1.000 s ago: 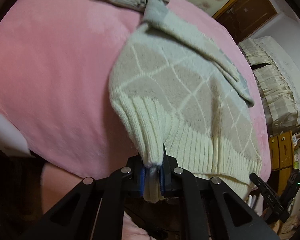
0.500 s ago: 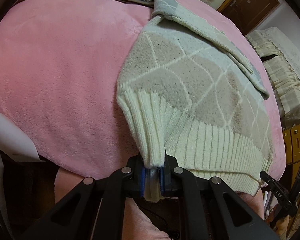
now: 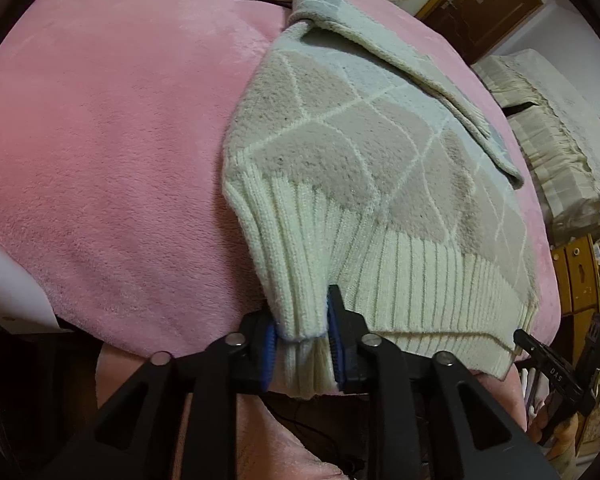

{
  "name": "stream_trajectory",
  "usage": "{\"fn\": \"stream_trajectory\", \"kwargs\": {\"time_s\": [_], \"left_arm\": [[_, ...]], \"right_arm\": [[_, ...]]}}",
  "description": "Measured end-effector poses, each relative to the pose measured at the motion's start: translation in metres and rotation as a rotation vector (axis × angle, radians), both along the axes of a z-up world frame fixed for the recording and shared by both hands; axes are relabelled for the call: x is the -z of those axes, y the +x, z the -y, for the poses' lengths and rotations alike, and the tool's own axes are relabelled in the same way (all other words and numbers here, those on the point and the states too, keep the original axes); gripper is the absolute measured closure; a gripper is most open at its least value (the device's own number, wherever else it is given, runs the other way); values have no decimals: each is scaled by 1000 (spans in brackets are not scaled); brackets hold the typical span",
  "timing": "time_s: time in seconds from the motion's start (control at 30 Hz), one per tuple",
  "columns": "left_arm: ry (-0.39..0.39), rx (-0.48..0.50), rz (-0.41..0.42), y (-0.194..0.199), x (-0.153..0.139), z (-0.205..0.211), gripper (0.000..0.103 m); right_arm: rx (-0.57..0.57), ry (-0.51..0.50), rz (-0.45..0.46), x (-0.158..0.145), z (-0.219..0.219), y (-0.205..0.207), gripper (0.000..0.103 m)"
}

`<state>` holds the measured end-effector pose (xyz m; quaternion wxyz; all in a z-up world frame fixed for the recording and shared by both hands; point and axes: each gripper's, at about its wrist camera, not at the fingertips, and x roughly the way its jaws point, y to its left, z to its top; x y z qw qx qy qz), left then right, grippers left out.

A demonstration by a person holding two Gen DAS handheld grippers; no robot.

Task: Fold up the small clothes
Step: 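Lift the hem with both tools and fold it over toward the collar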

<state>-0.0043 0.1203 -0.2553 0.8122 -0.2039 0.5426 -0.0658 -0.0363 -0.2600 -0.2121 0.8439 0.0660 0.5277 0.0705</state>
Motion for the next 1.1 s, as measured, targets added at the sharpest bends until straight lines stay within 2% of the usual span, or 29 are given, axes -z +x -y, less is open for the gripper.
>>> {"fn": "stream_trajectory", "kwargs": {"time_s": [0.17, 0.23, 0.3, 0.4, 0.47, 0.53, 0.63, 0.8, 0.93, 1.1], "left_arm": [[4, 33, 18, -1, -1, 2, 68], [9, 58, 24, -4, -3, 4, 58], [52, 84, 33, -6, -8, 6, 51], [109, 114, 48, -7, -15, 3, 50], [121, 121, 56, -8, -19, -4, 50], [74, 120, 37, -8, -18, -13, 49], [-2, 102, 0, -5, -11, -21, 49], [-76, 114, -48, -2, 2, -17, 49], [-131, 132, -82, 2, 13, -12, 49], [-192, 98, -105, 8, 22, -8, 50]], "right_arm": [[-52, -6, 12, -9, -4, -3, 86], [-84, -38, 23, -13, -6, -6, 82], [-113, -67, 39, -18, -5, -9, 80], [-153, -104, 72, -25, -1, -14, 76], [-173, -124, 93, -28, 2, -18, 75], [-195, -107, 79, -28, 7, -18, 72], [-181, -26, 40, -22, 14, -14, 72], [-133, 93, -2, -14, 20, -3, 71], [-151, 122, -36, -7, 13, 1, 71], [-161, 190, -78, 6, 5, 5, 72]]}}
